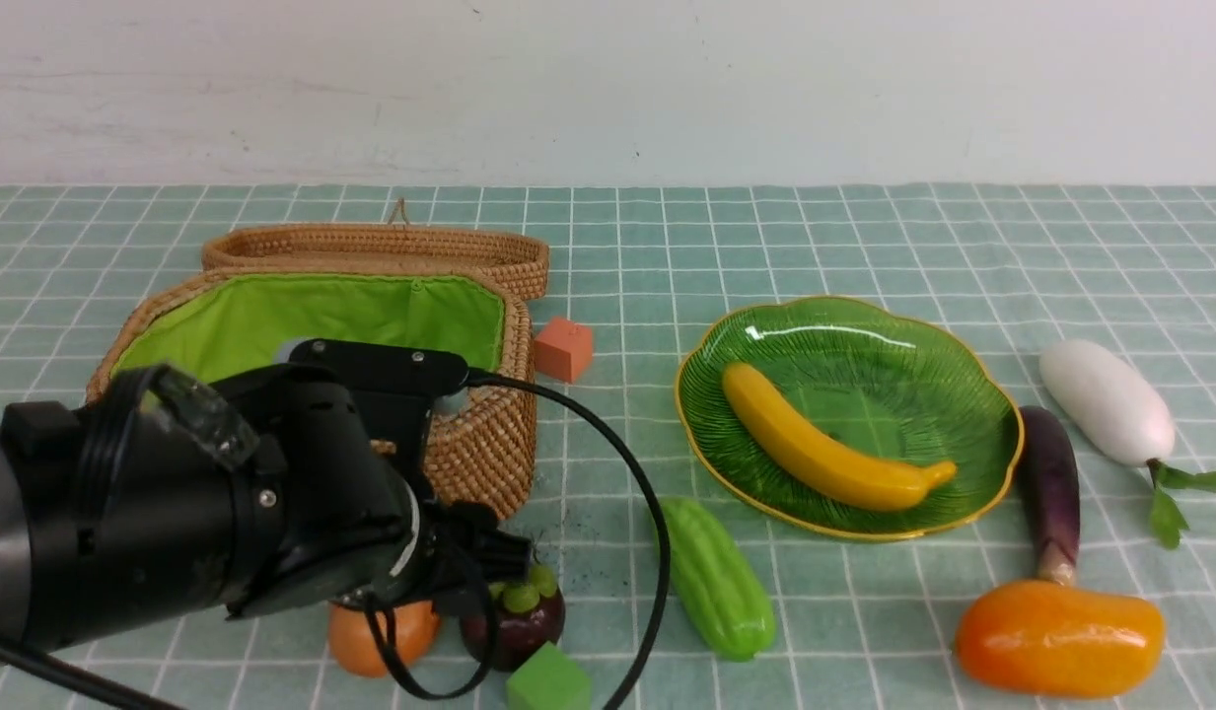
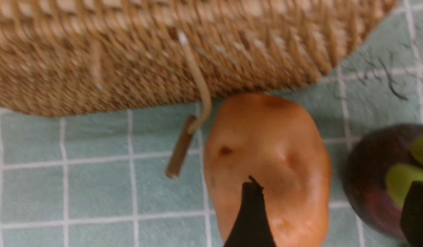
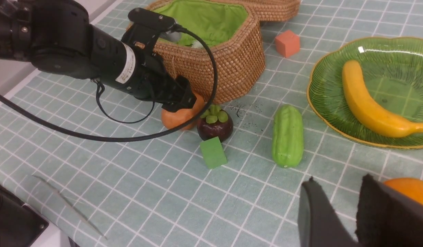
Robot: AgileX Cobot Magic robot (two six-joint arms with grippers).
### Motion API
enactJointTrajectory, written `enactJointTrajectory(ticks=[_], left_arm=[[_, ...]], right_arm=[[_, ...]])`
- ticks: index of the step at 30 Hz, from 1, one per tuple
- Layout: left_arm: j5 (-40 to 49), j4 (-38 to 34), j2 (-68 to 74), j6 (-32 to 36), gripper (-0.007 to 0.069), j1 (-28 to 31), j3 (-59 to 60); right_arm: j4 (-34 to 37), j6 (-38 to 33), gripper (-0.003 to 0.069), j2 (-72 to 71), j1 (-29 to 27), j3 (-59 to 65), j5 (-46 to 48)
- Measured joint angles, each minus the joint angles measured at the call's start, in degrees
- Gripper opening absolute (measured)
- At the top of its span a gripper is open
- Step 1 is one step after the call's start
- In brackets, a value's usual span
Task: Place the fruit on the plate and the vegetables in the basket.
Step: Grab a potato with your left arm and place it in the basket on the left
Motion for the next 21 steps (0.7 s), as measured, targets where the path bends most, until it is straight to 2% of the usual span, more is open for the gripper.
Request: enactJointTrajectory(ticks=[12, 21], left_arm=[[0.35, 5.45, 6.10, -4.09, 0.0532, 0.13, 0.00], [2.18, 5.92, 7.66, -4.31, 0.0551, 0.19, -0.12]], right_arm=[[0.00, -0.02, 0.0200, 0.00, 0.00, 0.00, 0.37], [0.04, -0.07, 0.0207, 0.00, 0.00, 0.00, 0.76]])
